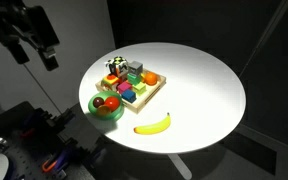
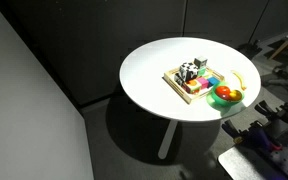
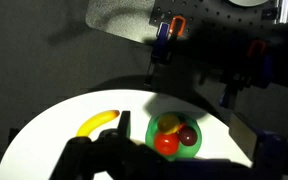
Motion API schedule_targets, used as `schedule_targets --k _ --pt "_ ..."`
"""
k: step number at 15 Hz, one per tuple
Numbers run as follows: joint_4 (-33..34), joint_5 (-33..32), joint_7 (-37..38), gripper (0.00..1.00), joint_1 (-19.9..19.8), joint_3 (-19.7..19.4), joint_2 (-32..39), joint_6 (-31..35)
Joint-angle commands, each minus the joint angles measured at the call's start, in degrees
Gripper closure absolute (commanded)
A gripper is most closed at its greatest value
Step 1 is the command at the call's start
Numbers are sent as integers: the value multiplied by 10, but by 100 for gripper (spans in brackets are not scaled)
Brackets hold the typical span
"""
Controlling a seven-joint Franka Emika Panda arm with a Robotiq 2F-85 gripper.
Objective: Pick up the gray block and put it on the table
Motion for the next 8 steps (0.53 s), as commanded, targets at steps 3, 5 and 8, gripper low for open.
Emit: schedule_targets --k 3,5,8 --pt "1 -3 3 0 5 -4 0 -2" --pt "1 -3 3 0 5 -4 0 -2" --pt "17 4 10 0 12 -2 24 18"
